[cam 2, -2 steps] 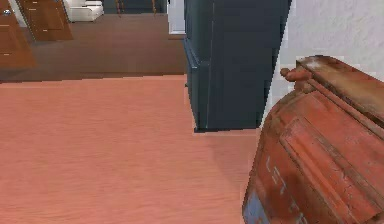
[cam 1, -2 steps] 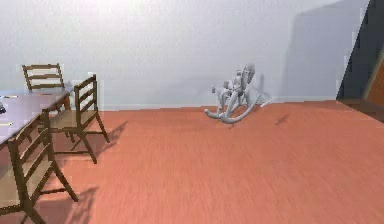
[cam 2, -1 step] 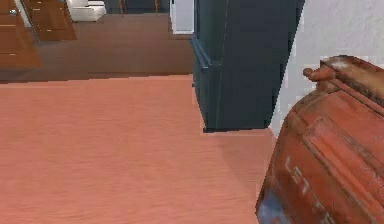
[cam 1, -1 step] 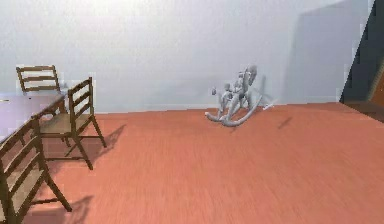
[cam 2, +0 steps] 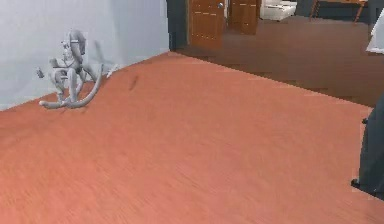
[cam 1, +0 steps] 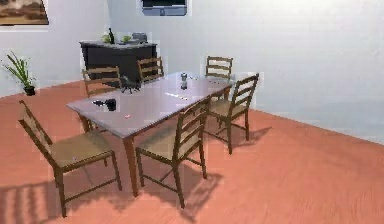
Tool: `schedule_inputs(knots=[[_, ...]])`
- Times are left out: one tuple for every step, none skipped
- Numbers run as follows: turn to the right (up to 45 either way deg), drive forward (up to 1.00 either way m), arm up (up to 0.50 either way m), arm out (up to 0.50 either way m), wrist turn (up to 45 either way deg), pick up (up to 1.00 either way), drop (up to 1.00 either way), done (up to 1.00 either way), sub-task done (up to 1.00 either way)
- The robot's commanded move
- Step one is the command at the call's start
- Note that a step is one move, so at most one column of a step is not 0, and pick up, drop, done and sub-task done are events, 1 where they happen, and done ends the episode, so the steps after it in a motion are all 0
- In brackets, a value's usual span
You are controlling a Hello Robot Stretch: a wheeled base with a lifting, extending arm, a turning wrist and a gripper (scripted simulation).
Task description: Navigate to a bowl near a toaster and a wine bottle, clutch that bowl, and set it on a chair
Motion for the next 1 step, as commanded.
schedule_inputs(knots=[[-33.0,0.00,0.00,0.00,0.0,0.00,0.00,0.00,0.00]])
